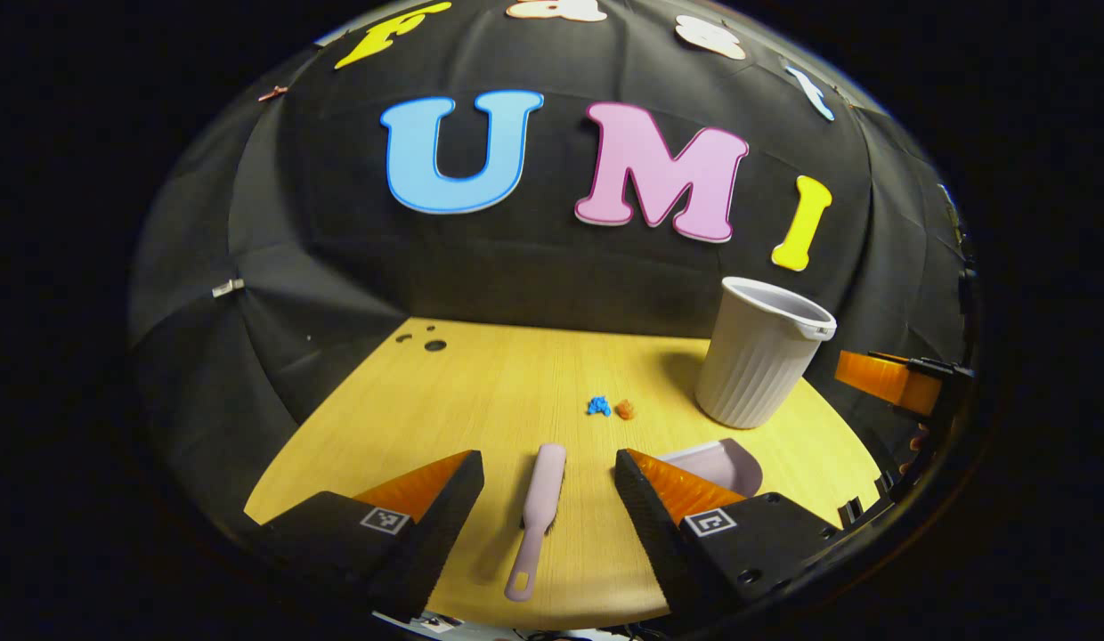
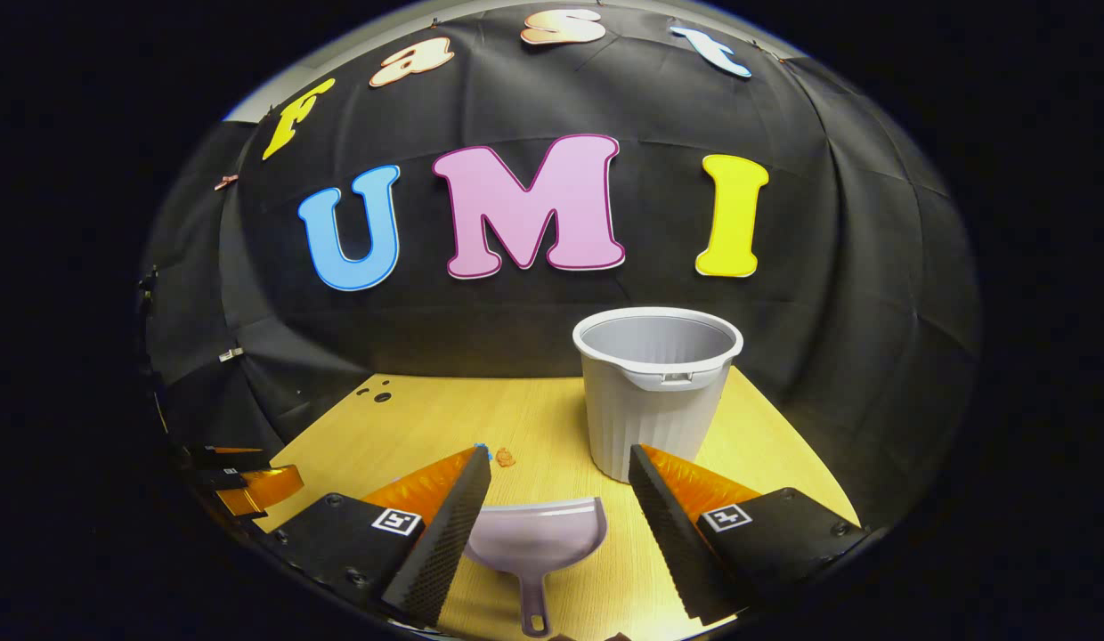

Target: Pick up the small broom and dustpan from the desktop, sweep the trash into the dustpan with the broom, and then empty the trash into the garbage bin.

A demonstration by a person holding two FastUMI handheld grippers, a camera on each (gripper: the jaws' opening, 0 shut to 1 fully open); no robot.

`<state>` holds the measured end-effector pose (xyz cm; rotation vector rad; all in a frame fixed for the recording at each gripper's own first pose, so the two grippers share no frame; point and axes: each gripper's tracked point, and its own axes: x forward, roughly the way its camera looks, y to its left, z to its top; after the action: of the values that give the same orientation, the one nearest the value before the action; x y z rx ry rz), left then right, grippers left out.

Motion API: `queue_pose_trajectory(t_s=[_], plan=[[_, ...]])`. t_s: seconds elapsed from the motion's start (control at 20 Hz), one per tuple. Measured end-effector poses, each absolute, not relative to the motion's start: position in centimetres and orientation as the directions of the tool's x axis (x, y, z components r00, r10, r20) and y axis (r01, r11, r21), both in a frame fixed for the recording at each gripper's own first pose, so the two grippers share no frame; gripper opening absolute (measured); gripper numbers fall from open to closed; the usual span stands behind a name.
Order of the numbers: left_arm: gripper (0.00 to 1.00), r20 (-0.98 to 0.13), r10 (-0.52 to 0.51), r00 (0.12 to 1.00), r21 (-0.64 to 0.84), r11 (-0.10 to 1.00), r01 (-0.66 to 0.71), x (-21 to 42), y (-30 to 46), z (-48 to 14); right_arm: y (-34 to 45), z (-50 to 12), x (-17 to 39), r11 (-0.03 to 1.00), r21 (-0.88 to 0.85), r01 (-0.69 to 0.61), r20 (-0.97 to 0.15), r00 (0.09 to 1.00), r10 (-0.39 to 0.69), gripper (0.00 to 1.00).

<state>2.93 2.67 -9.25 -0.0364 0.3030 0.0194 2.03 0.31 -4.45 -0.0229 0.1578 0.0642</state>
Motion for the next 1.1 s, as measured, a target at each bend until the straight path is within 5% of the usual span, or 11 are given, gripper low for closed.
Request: queue_pose_trajectory(t_s=[0.55,1.1], plan=[[0.96,-0.64,0.055,0.767,0.063,0.998,-0.018,4.4,5.1,-21.5,0.5,-10.0,2.4,0.993,-0.012,-0.114,-0.314,0.944,0.104,0.98],[0.89,-0.8,0.021,0.6,0.057,0.998,0.04,7.2,5.2,-28.3,0.2,-15.3,1.1,0.991,-0.019,-0.132,-0.438,0.892,0.11,0.99]])
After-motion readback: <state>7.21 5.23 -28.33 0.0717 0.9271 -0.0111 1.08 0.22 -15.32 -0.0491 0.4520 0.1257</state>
